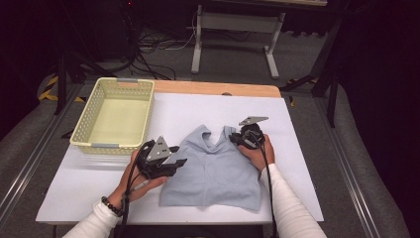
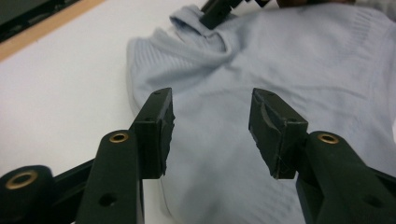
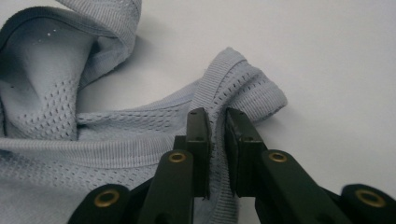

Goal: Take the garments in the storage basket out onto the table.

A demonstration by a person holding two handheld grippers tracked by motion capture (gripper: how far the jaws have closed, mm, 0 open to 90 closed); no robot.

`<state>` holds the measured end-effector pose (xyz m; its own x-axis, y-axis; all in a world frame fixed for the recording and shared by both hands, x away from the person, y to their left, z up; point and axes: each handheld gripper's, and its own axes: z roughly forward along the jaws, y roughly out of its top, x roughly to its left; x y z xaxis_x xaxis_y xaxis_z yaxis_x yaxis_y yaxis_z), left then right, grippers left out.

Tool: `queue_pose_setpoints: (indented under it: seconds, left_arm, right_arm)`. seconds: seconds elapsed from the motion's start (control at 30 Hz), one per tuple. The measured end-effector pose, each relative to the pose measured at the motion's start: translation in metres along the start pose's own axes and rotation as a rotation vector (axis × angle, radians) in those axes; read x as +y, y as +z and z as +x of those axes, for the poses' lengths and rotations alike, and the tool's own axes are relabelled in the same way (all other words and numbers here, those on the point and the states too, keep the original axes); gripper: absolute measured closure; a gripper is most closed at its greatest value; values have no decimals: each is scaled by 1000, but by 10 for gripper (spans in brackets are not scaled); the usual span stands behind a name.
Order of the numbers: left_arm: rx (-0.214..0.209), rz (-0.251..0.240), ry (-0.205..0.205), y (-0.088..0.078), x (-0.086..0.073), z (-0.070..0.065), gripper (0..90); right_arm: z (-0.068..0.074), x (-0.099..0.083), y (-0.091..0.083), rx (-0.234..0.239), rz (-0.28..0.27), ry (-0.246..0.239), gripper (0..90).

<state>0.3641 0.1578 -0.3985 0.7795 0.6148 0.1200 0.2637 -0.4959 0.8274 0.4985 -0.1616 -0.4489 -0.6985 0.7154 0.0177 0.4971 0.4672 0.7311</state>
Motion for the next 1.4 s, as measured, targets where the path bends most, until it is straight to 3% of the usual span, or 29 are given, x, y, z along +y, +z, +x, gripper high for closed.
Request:
queue_pose_setpoints:
  seconds: [0.1,0.17,0.27,0.3,0.33,0.4,0.47,0.57,0.7,0.8,0.83,0.87,0.9,0.93,0.97,1.0,1.03,1.1,1.2,1.27,1.4]
  left_arm:
    - [22,-15,-5,14,16,10,517]
    - [37,-22,-31,28,26,21,515]
    - [107,5,-45,53,37,37,475]
    - [129,33,-77,70,41,48,419]
    - [129,33,-77,70,41,48,393]
    - [124,68,-103,86,39,59,365]
    - [77,106,-148,101,36,66,340]
    - [57,172,-156,118,29,68,326]
    - [18,217,-199,133,19,68,328]
    - [-5,232,-203,138,17,67,364]
    - [-11,247,-190,139,17,65,364]
    - [-7,253,-175,140,18,64,401]
    - [-18,252,-167,140,18,63,470]
    - [-31,260,-166,139,20,63,526]
    - [-39,260,-155,139,20,62,526]
    - [-50,263,-148,139,21,62,645]
    - [-56,266,-140,139,22,61,645]
    - [-54,269,-129,138,22,60,754]
    - [-21,248,-127,135,24,61,793]
    - [7,197,-138,126,28,63,798]
    - [74,76,-169,103,41,67,797]
  right_arm:
    - [-3,0,-8,-41,-17,-5,826]
    - [-6,1,-15,-65,-44,4,829]
    - [-9,2,-21,-99,-62,-1,830]
    - [-9,4,-22,-119,-55,-8,829]
    - [-9,4,-21,-126,-51,-17,829]
    - [-9,4,-21,-133,-46,-21,829]
    - [-10,3,-21,-139,-43,-18,829]
    - [-9,-1,-18,-130,-25,-10,819]
    - [-9,-4,-16,-128,-17,-9,798]
    - [-8,-8,-17,-127,-5,8,674]
    - [-8,-8,-17,-127,-5,8,674]
    - [-8,-9,-17,-125,1,4,634]
    - [-9,-11,-17,-121,14,33,566]
    - [-10,-12,-16,-113,23,39,554]
    - [-10,-12,-16,-113,23,39,554]
    - [-10,-14,-15,-100,41,55,547]
    - [-10,-14,-15,-100,41,55,547]
    - [-11,-14,-14,-85,37,69,577]
    - [-10,-14,-13,-50,42,64,705]
    - [-7,-12,-13,-46,47,36,813]
    - [-6,-7,-20,-85,20,6,830]
